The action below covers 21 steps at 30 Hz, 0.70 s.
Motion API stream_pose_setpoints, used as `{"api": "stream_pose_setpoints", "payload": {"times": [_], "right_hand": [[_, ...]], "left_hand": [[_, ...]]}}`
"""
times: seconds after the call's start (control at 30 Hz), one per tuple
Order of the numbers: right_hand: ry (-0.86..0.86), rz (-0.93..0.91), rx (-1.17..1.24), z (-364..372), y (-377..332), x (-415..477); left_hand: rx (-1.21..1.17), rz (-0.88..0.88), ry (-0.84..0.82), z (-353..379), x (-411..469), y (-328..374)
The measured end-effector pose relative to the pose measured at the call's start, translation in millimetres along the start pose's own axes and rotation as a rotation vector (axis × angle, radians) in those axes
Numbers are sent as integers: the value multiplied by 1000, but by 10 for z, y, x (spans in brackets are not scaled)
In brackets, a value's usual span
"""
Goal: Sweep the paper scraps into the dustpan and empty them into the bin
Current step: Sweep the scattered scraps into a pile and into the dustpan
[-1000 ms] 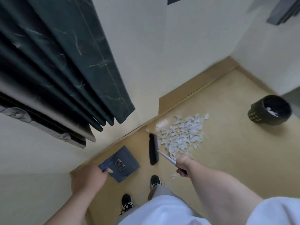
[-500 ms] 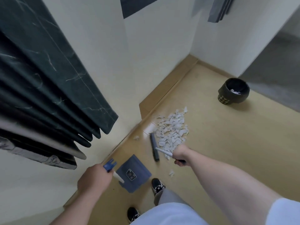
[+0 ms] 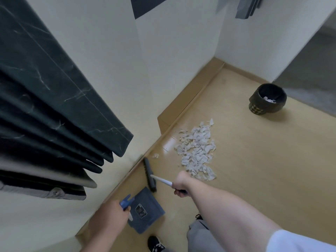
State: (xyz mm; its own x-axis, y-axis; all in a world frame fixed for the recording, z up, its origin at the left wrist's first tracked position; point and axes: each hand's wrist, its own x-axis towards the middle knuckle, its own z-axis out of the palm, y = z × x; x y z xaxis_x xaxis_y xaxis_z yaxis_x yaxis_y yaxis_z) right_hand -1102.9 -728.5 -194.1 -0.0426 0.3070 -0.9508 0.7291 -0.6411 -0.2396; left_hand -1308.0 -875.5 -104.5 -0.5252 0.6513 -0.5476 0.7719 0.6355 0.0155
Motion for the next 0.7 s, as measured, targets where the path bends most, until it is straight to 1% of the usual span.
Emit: {"api": "stream_pose_setpoints", "payload": {"times": [0.13, 0.37, 0.47, 0.6, 0.63, 0.7], "right_hand": [[24, 12, 41, -279, -15, 135], [187, 76, 42, -1100, 441, 134], [211, 80, 24, -1315, 579, 34], [165, 13, -60, -1503, 697, -167], [141, -4, -119, -1545, 731, -214], [160, -17, -281, -1622, 815, -375]], "left_hand": [[19, -34, 5, -27, 40, 195], [51, -37, 25, -15, 73, 556], [43, -9, 44, -24, 73, 680], [59, 32, 38, -33, 70, 799], [63, 40, 38, -34, 73, 823], [58, 57, 38, -28, 78, 868]]}}
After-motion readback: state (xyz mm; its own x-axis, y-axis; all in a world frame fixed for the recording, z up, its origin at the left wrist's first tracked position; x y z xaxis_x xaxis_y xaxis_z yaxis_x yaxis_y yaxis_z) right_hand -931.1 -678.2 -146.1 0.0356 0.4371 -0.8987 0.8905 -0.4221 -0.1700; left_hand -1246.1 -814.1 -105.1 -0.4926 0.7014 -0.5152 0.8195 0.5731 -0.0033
